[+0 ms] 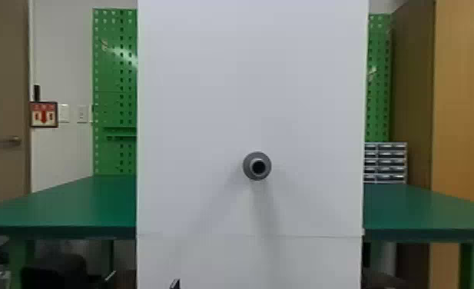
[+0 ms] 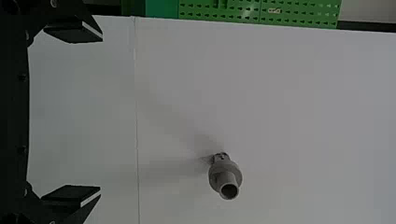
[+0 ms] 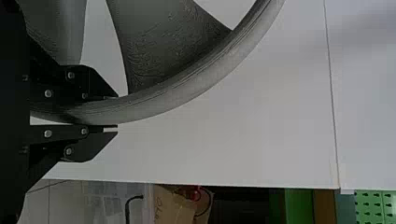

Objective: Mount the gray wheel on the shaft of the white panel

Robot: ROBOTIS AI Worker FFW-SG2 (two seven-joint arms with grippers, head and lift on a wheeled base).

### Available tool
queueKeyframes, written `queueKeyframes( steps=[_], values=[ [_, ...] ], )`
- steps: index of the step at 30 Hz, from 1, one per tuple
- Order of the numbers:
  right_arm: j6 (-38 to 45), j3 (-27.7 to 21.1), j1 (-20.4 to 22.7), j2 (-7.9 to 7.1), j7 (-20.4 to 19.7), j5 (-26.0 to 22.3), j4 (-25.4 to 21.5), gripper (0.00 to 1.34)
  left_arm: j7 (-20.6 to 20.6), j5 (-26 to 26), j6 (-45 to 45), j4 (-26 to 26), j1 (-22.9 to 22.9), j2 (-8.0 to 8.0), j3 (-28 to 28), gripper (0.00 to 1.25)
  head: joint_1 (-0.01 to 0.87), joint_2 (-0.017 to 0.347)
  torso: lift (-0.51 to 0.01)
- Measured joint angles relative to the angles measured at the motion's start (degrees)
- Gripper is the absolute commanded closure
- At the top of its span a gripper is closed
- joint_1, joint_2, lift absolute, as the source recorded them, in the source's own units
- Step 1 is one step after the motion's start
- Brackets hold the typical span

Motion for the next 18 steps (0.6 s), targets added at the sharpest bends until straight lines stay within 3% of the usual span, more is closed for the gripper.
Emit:
queueKeyframes(
  steps=[10,18],
  values=[
    [9.78,0.35,-2.7,-0.28,-0.12,-1.27,-7.9,1.17,0.05,-0.01,0.0,0.0,-0.06,0.0,-0.06,0.13,0.034,0.031,-0.491],
    [18.53,1.31,-4.91,-0.51,-3.13,-1.38,-14.55,1.17,0.09,-0.01,0.0,0.0,-0.11,0.0,0.02,0.13,0.034,0.031,-0.491]
  ],
)
